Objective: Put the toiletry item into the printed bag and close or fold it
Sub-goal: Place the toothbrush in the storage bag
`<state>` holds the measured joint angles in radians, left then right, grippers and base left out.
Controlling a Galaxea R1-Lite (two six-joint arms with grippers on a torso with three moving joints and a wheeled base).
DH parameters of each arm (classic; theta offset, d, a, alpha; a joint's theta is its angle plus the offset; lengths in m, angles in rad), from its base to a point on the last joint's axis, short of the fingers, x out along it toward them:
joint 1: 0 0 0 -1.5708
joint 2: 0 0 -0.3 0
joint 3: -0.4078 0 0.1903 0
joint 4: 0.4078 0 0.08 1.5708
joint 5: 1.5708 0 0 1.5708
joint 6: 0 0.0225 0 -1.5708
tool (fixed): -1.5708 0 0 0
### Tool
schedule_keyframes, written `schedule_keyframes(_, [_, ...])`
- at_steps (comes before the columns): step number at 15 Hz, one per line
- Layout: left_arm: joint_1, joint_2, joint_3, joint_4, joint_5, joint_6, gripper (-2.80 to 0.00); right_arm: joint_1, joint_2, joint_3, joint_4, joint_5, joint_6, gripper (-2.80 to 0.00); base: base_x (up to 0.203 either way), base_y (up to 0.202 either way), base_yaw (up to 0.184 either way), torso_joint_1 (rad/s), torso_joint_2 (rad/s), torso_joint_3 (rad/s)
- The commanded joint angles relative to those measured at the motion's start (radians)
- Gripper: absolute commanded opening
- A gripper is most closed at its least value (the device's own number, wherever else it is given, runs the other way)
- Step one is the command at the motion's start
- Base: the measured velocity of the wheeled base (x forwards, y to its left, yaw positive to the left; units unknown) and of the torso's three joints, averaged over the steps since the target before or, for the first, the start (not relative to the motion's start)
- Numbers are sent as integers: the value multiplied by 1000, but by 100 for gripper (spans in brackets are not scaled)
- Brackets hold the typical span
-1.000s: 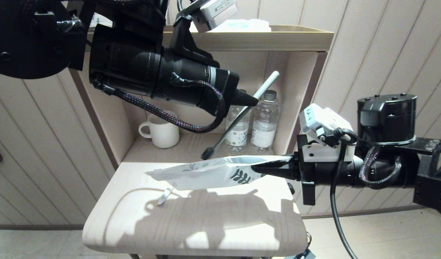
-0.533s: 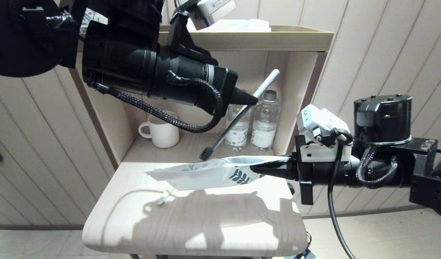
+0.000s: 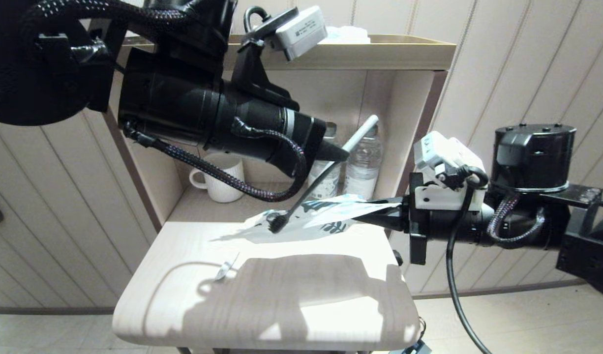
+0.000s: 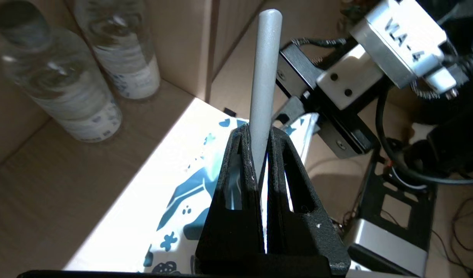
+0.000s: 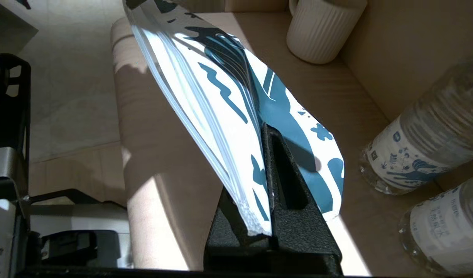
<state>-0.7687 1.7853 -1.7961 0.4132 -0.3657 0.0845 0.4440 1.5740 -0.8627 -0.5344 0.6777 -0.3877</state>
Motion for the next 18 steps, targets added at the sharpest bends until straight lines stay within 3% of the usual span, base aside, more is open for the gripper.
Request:
schedule_keyframes(1, [-4,-16,-29,1,29,0,-280,5,4,22,-33,0,-5,-280,0,0,0,0,0,0])
schedule_keyframes(4, [-6,-74,-31,3,70,12,-280,7,15,33,-43,-14,-11,-280,0,0,0,0,0,0])
schedule_keyframes(7, [-57,-88,15,-16,198,95,-280,7,43,37,-88,-44,-12,-280,0,0,0,0,0,0])
schedule_keyframes(11, [-146,-30,52,-147,273,103,-280,10,49,42,-90,-46,-13,-280,0,0,0,0,0,0])
schedule_keyframes(14, [-216,48,11,-261,389,105,-280,34,61,44,-90,-46,-12,-280,0,0,0,0,0,0])
schedule_keyframes(18, [-258,75,-5,-270,398,85,-280,34,73,37,-88,-47,-11,-280,0,0,0,0,0,0])
